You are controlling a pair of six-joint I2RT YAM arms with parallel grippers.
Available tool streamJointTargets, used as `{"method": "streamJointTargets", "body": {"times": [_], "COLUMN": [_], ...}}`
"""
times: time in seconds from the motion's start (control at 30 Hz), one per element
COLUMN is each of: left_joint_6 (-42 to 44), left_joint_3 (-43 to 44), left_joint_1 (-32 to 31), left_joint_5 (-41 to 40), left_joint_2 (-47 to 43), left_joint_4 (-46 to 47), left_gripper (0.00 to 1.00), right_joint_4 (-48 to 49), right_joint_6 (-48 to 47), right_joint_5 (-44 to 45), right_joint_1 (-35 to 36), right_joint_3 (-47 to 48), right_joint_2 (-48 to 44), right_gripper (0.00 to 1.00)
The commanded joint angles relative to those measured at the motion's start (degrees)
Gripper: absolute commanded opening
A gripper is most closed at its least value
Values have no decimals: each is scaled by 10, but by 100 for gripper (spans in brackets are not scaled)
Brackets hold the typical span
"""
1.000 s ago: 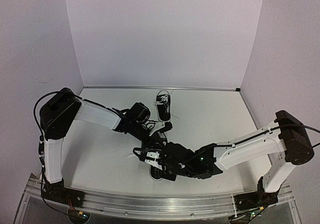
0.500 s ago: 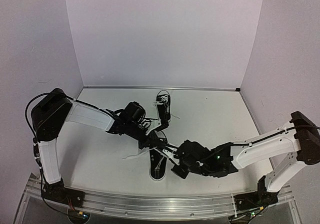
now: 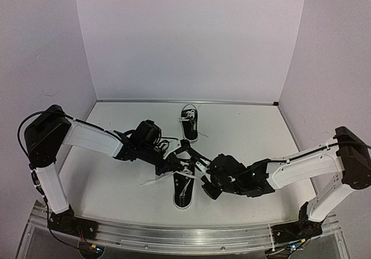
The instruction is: Tie the shoes
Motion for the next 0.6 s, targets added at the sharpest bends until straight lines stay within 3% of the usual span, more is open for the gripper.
{"method": "streamJointTargets", "body": {"times": [0.0, 0.27, 0.57], "left_joint_6": [-7, -59, -114], "left_joint_3": [-29, -78, -61], "left_joint_1": [-3, -5, -46], "left_joint_5": [-19, -32, -47], "left_joint_2": [-52, -67, 6], "left_joint_4": [60, 178, 296], "left_gripper": [0, 0, 0], "right_joint_4": [4, -20, -53], "right_joint_6": [23, 42, 83], "right_joint_5": [-16, -26, -55], "right_joint_1": [-23, -34, -35], "right_joint_3": [-7, -7, -13], "right_joint_2": [4, 10, -1], "right_gripper": [0, 0, 0]}}
